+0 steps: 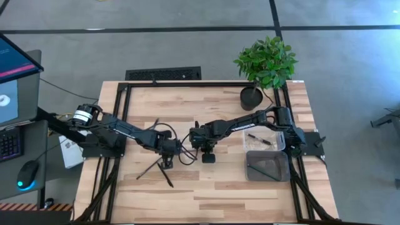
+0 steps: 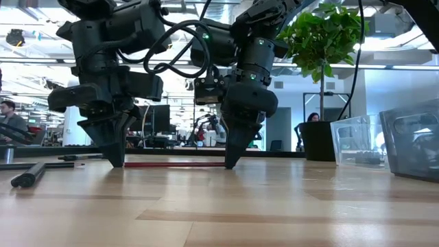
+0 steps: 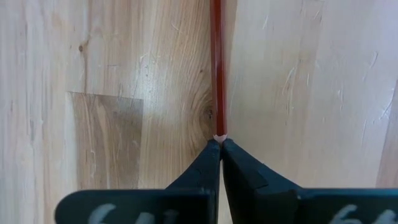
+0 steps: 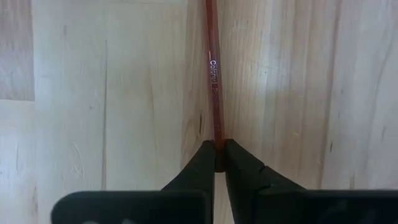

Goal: Sort pens & pencils
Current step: Put the brown pencil into the black transparent bin

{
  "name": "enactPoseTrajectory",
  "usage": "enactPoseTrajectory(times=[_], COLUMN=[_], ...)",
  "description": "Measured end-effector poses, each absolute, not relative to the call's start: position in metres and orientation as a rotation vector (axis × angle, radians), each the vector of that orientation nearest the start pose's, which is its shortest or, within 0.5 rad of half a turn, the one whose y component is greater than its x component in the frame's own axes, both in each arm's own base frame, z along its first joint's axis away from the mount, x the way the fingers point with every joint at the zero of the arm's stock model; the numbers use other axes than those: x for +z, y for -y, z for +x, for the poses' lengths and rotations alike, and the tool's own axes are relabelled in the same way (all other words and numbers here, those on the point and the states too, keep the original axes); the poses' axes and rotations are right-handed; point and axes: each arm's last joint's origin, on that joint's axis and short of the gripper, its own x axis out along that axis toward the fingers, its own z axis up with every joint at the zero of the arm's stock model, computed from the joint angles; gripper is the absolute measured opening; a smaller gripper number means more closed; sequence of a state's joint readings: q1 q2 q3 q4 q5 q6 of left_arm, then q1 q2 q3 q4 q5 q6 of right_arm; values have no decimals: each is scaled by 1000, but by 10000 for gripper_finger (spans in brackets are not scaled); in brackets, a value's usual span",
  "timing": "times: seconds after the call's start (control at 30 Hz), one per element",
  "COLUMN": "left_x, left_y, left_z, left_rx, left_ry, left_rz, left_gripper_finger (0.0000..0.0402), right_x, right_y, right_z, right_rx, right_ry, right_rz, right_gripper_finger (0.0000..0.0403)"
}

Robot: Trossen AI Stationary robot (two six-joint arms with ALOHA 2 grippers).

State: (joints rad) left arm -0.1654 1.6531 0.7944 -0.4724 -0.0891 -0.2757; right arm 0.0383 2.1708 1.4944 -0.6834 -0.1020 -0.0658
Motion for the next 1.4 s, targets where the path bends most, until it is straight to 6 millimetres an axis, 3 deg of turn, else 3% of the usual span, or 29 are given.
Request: enactPoseTrajectory(times=[0.2,0.5,0.7,0.9,1.4], left_x=[130,154,166,167,165], left_y=[42,44,43,42,45], left_z=[271,270,268,269,264], left_rx=[124,79,90,120,75], left_ry=[-1299,-1217,-1155,-1142,-1197], left_rz=[-65,-18,-21,-1,14], left_gripper_finger=[14,16,16,16,16], right_x=[120,121,135,151,153], right_y=[-19,-19,-19,-19,-20], right_z=[418,416,412,408,392], right_rx=[161,154,151,100,14], right_ry=[-1352,-1366,-1355,-1333,-1484], right_rz=[-11,-2,2,20,21], right_gripper_finger=[43,43,45,45,45])
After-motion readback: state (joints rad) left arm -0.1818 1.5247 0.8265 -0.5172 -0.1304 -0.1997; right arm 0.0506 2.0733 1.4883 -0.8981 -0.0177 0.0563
